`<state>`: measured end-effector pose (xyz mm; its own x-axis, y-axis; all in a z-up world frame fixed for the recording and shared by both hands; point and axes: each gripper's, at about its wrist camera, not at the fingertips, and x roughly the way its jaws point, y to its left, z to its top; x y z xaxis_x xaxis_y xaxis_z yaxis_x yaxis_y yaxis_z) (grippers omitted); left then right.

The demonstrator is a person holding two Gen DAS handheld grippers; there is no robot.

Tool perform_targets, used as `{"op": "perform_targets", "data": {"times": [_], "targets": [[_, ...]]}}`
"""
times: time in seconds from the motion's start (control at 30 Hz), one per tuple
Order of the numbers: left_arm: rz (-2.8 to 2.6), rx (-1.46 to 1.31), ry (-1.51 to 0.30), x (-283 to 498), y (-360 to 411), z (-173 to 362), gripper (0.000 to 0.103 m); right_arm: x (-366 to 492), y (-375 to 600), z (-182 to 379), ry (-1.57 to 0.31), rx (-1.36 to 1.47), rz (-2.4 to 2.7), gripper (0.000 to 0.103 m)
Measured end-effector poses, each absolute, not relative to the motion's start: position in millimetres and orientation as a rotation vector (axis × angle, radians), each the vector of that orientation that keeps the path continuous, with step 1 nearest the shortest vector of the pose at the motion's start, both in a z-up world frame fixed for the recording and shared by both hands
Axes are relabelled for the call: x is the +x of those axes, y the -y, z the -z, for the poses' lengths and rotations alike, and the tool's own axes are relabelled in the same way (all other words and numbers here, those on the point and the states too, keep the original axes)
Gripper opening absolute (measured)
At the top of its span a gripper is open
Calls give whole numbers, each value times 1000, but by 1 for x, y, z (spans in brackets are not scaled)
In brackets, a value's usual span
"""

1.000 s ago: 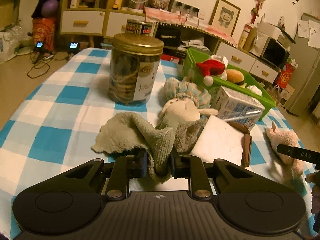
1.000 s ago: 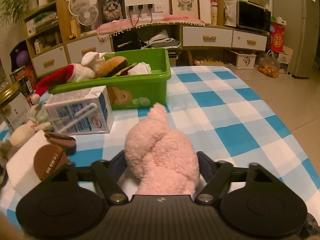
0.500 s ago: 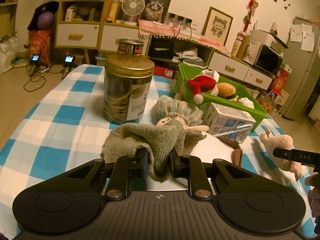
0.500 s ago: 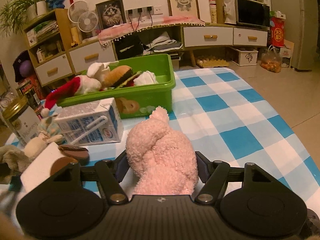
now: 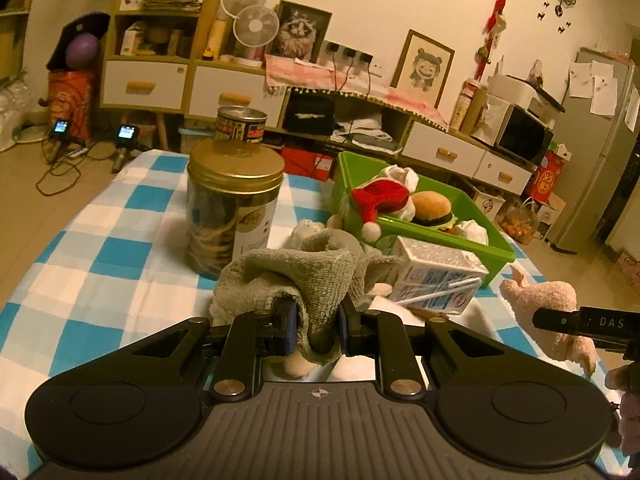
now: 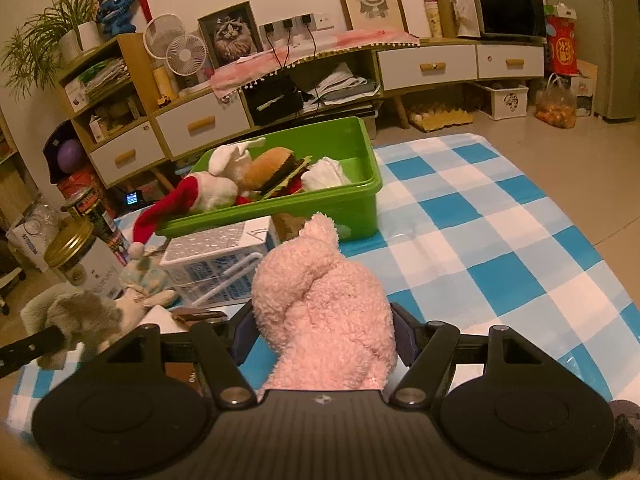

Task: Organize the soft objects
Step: 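Carry the towel and pink rabbit into the green bin and open both tools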

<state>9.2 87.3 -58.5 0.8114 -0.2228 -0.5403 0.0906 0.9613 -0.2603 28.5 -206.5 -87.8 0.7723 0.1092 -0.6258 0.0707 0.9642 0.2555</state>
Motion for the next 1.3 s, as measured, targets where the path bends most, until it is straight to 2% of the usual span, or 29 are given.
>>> {"op": "perform_targets", "data": {"times": [0.8, 1.3], "targets": [[187, -289, -589, 35, -58, 26, 18, 32, 201, 47, -696, 396, -66, 49], [228, -302, -602, 81, -11, 11, 19, 72, 212, 23, -664, 539, -33, 49]]}}
